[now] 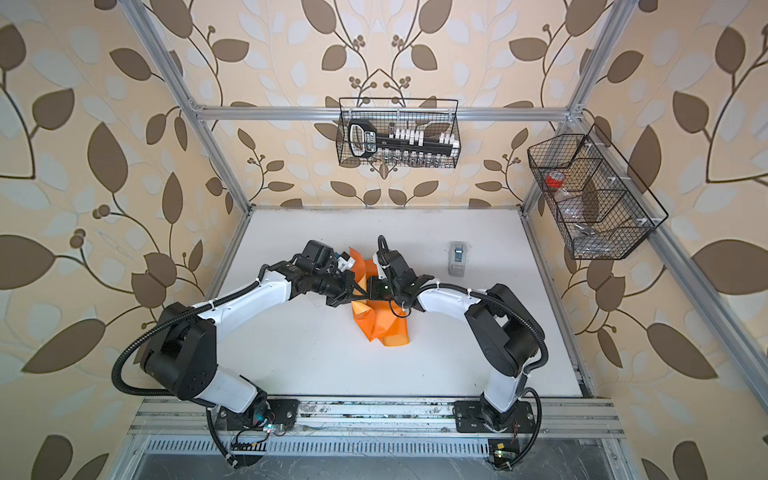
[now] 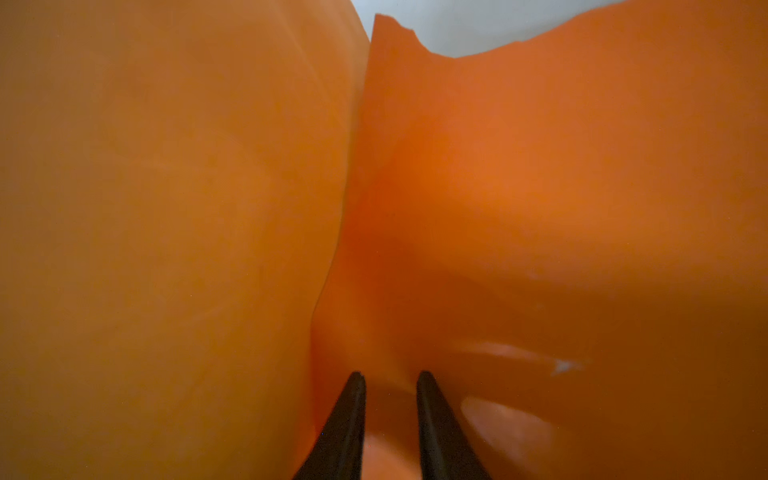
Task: Wrap the gift box in paper
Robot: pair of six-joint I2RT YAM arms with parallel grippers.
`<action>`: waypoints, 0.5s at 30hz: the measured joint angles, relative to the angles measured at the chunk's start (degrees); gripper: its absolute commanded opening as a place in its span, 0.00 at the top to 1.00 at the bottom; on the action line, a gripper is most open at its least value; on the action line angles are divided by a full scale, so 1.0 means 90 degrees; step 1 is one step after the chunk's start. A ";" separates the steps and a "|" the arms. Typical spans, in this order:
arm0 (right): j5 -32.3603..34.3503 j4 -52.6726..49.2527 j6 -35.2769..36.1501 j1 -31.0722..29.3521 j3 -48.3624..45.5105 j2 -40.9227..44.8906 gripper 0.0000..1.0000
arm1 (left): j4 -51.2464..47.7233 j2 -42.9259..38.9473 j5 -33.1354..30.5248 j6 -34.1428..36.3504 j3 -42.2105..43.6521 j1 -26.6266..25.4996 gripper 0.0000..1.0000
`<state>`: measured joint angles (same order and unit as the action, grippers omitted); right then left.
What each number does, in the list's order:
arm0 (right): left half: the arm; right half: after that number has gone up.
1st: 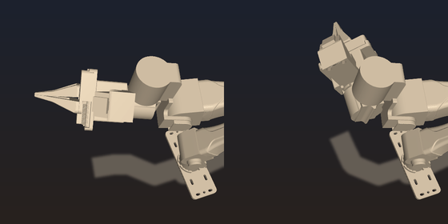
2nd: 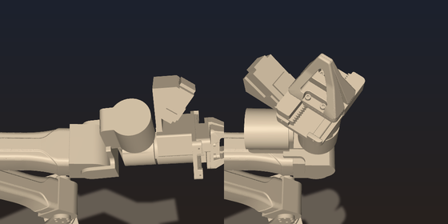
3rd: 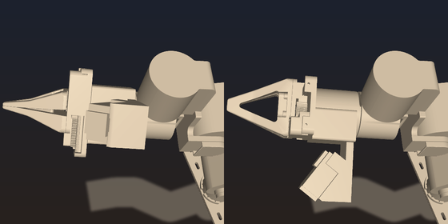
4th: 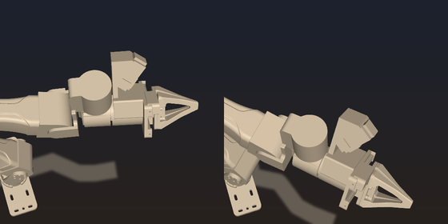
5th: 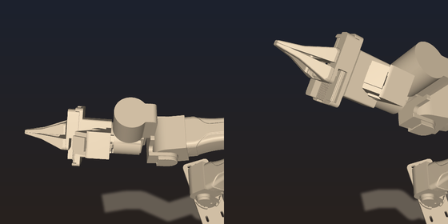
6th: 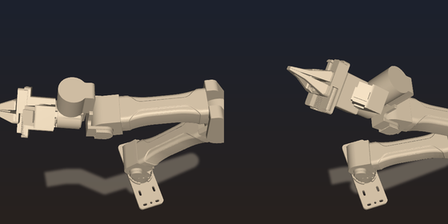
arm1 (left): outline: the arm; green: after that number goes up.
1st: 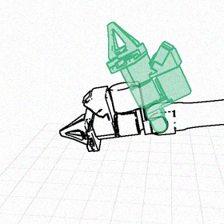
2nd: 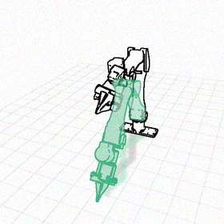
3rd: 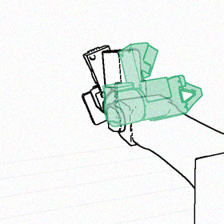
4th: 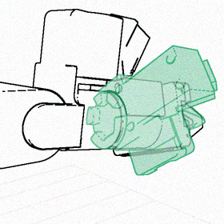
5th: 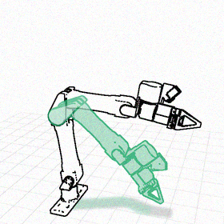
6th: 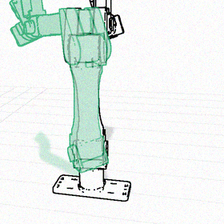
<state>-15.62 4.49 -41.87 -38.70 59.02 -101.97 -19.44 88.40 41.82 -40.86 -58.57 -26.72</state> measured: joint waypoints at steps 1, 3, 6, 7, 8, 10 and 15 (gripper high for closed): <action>-0.0102 0.0153 -0.0083 0.0041 -0.0083 0.0002 0.74 | 0.0039 0.0034 0.0022 -0.0027 -0.0007 -0.0010 1.00; -0.0323 0.0478 -0.0240 0.0131 -0.0253 0.0002 0.74 | 0.0134 0.0131 0.0053 -0.0100 -0.0022 -0.0036 1.00; -0.0559 0.0867 -0.0459 0.0221 -0.0442 0.0002 0.74 | 0.0253 0.0221 0.0158 -0.0189 -0.0022 -0.0041 1.00; -0.0605 0.0957 -0.0517 0.0238 -0.0491 0.0002 0.74 | 0.0287 0.0253 0.0185 -0.0206 -0.0022 -0.0041 1.00; -0.0648 0.1044 -0.0571 0.0260 -0.0534 0.0002 0.74 | 0.0323 0.0277 0.0214 -0.0236 -0.0022 -0.0041 1.00; -0.0721 0.1207 -0.0682 0.0291 -0.0617 0.0002 0.75 | 0.0376 0.0316 0.0260 -0.0294 -0.0022 -0.0041 1.00; -0.0682 0.1416 -0.0935 0.0430 -0.0782 0.0085 0.75 | 0.0894 0.0469 0.0367 -0.0488 0.0032 -0.0068 1.00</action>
<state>-21.76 17.23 -50.28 -34.83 51.99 -101.21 -11.40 92.62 45.12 -45.25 -58.28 -27.33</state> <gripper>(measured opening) 0.243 0.047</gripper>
